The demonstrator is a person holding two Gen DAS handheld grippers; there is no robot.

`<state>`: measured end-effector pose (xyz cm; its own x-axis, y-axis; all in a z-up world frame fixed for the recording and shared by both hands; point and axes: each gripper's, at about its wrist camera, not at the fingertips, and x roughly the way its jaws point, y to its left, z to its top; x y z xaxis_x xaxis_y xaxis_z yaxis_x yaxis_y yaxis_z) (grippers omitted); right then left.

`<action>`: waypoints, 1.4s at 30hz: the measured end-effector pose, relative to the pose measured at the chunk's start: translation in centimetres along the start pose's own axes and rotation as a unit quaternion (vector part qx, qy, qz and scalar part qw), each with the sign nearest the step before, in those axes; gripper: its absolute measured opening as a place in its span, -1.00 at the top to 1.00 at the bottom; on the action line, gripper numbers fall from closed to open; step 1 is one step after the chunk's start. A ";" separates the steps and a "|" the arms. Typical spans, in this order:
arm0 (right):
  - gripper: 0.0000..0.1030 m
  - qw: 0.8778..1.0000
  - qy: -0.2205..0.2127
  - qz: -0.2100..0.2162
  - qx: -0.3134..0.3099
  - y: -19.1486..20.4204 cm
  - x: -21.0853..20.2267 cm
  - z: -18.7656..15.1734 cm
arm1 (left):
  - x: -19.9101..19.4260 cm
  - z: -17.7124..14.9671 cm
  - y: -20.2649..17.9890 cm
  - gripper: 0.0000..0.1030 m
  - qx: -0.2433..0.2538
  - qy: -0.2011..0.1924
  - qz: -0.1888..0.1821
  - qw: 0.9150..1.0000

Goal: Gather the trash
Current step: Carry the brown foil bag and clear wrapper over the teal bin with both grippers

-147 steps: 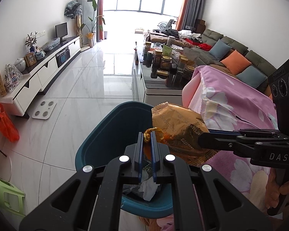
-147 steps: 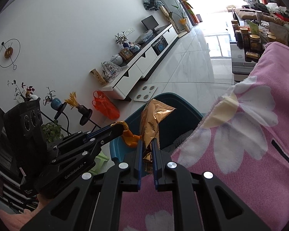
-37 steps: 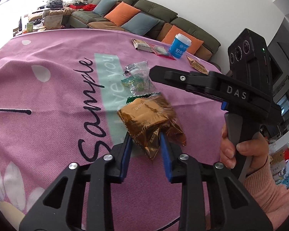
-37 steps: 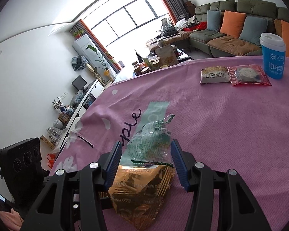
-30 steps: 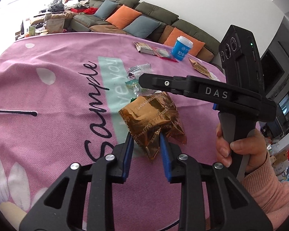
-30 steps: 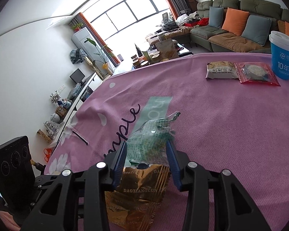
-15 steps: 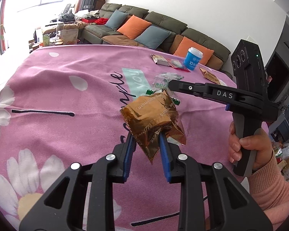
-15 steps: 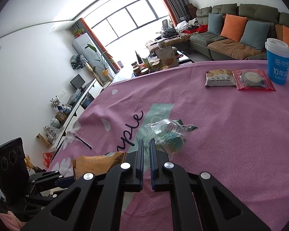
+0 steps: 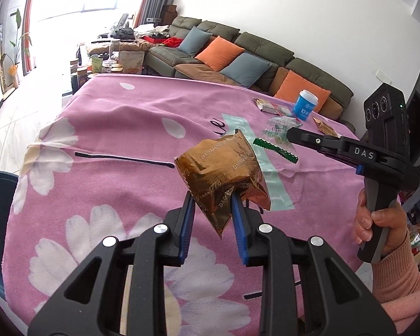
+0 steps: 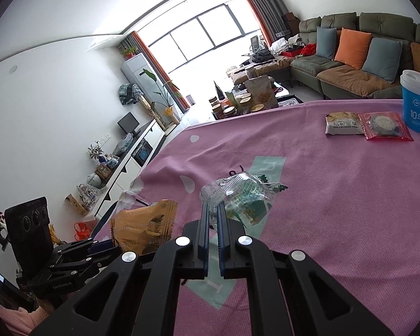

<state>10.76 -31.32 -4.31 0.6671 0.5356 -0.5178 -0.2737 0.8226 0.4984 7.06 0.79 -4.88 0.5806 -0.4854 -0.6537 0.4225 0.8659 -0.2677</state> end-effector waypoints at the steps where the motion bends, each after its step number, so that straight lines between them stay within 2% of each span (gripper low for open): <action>1: 0.92 1.000 0.000 0.004 -0.002 0.3 0.0 -0.1 | -0.3 -0.1 0.3 0.48 -0.002 -0.002 0.002 1.000; 17: 0.92 0.999 0.008 0.050 -0.021 4.5 1.3 -0.8 | -3.7 -0.7 2.9 0.48 -0.024 -0.027 0.041 0.999; 42: 0.92 0.994 0.036 0.091 -0.050 8.7 3.8 -0.9 | -8.1 -1.7 6.4 0.49 -0.062 -0.049 0.087 0.993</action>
<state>10.25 -21.94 -2.55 0.5495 0.6871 -0.4754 -0.4557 0.7234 0.5187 3.89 10.46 -2.50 0.7049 -0.3320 -0.6269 0.2243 0.9427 -0.2470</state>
